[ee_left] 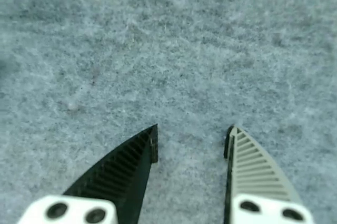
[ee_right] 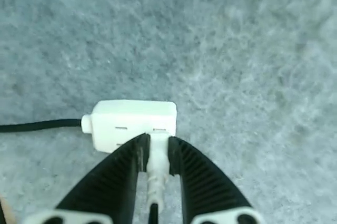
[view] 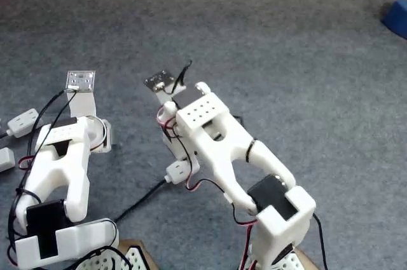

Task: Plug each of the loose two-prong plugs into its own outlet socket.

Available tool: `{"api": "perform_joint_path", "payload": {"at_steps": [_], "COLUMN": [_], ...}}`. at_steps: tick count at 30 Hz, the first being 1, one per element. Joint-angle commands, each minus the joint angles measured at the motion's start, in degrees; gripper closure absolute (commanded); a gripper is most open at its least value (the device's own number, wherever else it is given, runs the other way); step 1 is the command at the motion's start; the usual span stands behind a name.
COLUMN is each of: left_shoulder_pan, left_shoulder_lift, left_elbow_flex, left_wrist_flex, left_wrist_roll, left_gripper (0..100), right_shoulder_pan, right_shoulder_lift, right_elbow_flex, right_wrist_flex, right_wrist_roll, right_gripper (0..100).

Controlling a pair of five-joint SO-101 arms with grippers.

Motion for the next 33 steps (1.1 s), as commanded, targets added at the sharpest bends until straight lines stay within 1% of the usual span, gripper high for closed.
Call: {"api": "perform_joint_path", "payload": {"at_steps": [1,10,14,19,29,31,33], "left_shoulder_pan": [0.04,0.04,-0.04,-0.13,-0.04,0.13,0.13], "left_shoulder_lift": [-0.48,-0.48,-0.48,-0.48,-0.48,-0.48,-0.48], "left_elbow_flex": [-2.07,-1.98,-1.89,-1.89,-2.07,-2.15,-2.15], "left_wrist_flex": [-1.14,-1.14,-1.05,-1.05,-1.05,-1.05,-1.05], "left_wrist_roll": [0.35,0.35,0.35,0.35,0.35,0.35,0.35], "left_gripper": [79,79,79,79,79,79,79], "right_shoulder_pan": [0.31,0.57,0.4,0.22,-0.66,-0.84,-0.84], "right_shoulder_lift": [-2.59,-2.24,2.86,8.75,9.63,9.45,8.13], "right_elbow_flex": [5.41,10.42,10.15,10.33,9.98,9.71,7.25], "right_wrist_flex": [-4.0,-8.13,-8.48,-11.65,-10.95,-8.13,-5.05], "right_wrist_roll": [0.0,1.32,1.32,1.32,2.02,2.55,2.9], "right_gripper": [99.1,99.1,99.1,99.1,99.0,97.3,91.1]}}
